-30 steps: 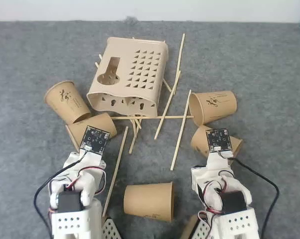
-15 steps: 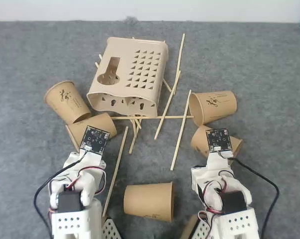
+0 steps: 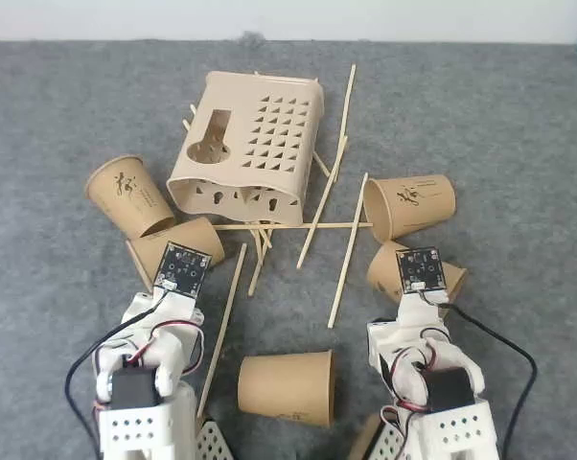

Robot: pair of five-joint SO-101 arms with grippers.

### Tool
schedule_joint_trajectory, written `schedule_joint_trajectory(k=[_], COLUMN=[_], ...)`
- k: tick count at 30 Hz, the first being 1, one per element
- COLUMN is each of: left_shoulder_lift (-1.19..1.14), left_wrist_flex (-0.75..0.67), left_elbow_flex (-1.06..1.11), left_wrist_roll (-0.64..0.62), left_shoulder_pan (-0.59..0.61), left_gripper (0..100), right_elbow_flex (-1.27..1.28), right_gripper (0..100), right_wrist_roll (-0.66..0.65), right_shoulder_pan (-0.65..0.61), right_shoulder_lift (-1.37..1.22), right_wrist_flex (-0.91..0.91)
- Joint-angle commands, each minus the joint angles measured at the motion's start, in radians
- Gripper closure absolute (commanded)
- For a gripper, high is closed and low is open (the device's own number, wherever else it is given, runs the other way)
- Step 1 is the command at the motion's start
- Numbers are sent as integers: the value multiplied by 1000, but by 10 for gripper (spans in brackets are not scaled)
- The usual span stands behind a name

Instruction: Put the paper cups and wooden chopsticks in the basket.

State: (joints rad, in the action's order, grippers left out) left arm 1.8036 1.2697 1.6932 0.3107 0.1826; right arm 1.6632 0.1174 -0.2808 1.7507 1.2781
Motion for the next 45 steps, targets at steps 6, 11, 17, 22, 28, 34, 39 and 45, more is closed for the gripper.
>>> schedule_joint_trajectory(k=[6,11,17,22,28,34,39,45], left_shoulder_lift=[14,14,14,15,17,17,17,12], left_wrist_flex=[3,3,3,3,0,-29,-172,-284], left_elbow_flex=[-8,-8,-8,-8,-38,-102,-102,-156], left_wrist_roll=[8,8,3,3,2,2,5,-15], left_shoulder_pan=[0,0,-3,-3,3,-3,3,-3], left_gripper=[987,987,987,987,987,985,985,985], right_elbow_flex=[11,11,11,11,11,15,14,-15], right_gripper=[991,991,991,991,990,991,989,989], right_wrist_roll=[-18,-18,-18,-18,-18,-21,-23,-25], right_shoulder_pan=[12,12,12,-2,-2,-114,-255,-272], right_shoulder_lift=[2,2,2,2,2,2,2,2], right_wrist_flex=[4,4,4,4,4,-18,-4,2])
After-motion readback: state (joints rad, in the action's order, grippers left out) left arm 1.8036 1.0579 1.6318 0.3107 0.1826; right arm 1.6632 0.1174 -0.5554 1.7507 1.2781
